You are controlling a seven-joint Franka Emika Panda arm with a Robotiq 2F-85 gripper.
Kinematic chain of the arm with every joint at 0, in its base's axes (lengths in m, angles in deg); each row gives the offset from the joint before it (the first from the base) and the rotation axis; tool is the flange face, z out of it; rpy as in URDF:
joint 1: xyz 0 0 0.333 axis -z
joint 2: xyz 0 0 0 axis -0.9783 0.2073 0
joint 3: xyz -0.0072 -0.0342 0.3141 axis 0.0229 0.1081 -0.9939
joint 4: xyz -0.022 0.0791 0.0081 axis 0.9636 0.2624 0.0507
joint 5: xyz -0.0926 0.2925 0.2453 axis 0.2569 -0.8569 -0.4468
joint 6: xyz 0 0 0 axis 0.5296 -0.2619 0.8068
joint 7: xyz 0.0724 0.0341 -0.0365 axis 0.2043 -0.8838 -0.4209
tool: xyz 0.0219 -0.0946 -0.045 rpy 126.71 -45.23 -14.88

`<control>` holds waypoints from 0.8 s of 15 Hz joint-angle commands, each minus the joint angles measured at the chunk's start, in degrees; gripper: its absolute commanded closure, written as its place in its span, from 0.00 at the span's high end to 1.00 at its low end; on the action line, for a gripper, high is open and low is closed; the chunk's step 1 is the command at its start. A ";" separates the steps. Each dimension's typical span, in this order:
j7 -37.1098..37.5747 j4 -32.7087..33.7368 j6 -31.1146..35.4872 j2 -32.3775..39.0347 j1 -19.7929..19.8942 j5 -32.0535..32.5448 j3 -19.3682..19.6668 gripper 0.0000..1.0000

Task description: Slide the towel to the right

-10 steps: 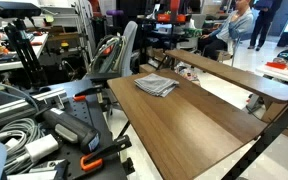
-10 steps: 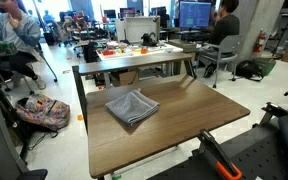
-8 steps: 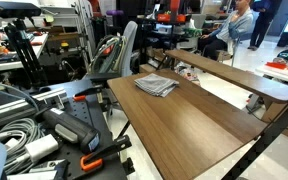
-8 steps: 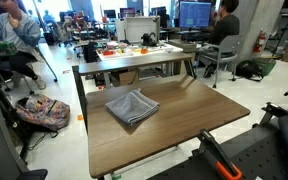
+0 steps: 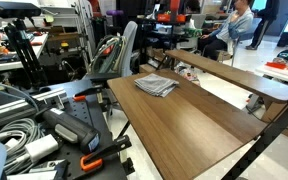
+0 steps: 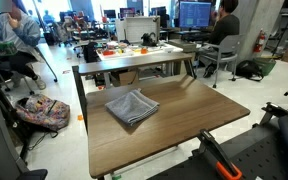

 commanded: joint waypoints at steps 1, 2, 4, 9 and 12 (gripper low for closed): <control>5.24 -4.93 6.54 -0.93 -1.52 -1.54 -3.87 1.00; 6.97 -6.61 9.75 -0.54 -2.21 -1.60 -5.61 1.00; 10.43 -9.35 14.85 0.58 -3.82 -1.32 -9.22 1.00; 17.59 -10.53 24.74 10.67 -9.77 -1.78 -18.01 1.00; 22.17 -7.53 29.70 20.53 -12.48 -1.46 -22.51 1.00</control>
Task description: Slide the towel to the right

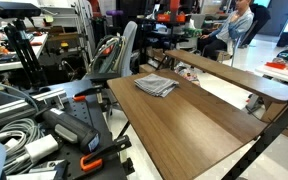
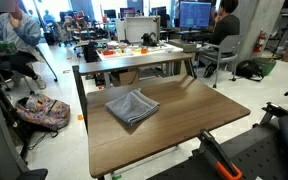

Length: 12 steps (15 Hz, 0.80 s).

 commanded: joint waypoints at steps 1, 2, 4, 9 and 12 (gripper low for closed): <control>3.44 5.36 6.11 13.97 -2.81 -0.56 -3.97 1.00; 4.40 6.69 7.48 17.32 -3.56 -0.12 -4.92 1.00; 6.51 10.40 8.59 24.56 -4.84 1.20 -6.00 1.00; 12.79 23.98 9.01 42.75 -9.95 5.55 -3.22 1.00; 13.86 33.79 9.05 52.84 -14.55 5.07 -0.49 1.00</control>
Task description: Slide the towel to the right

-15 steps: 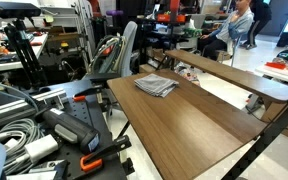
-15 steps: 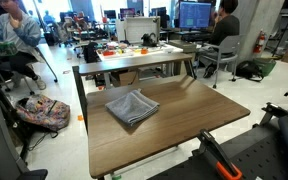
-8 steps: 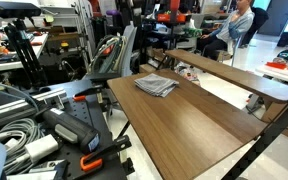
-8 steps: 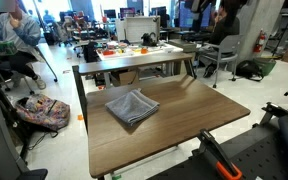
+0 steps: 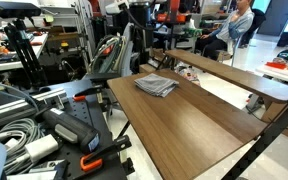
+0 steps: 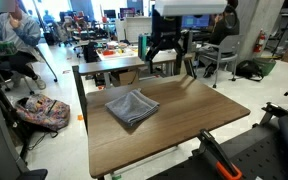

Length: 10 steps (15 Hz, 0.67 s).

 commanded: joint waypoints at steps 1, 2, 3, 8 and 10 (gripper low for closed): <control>1.48 13.58 -0.35 13.05 -5.85 0.17 3.82 1.00; 1.18 16.79 -0.84 15.93 -7.12 -0.36 4.54 1.00; 1.14 19.64 -1.12 18.42 -8.36 -0.77 5.29 1.00; 0.45 32.05 -3.29 28.52 -11.96 -2.29 7.77 1.00; 0.36 36.30 -4.38 31.94 -12.83 -2.45 8.52 1.00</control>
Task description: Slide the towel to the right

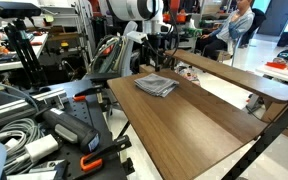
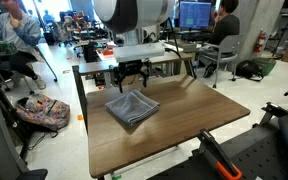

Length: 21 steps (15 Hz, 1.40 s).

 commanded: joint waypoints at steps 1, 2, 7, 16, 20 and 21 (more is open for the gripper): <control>-0.45 10.06 -4.29 6.94 -2.47 -1.85 2.16 1.00; -0.59 12.19 -5.24 8.57 -2.62 -2.13 2.24 1.00; -1.01 20.45 -9.82 15.19 -2.56 -3.14 2.41 1.00; -1.13 31.15 -15.17 23.97 -2.06 -3.61 3.56 1.00; -0.99 35.11 -17.81 26.78 -1.64 -3.59 4.14 1.00; -1.13 35.73 -18.38 27.11 -1.29 -3.67 4.25 1.00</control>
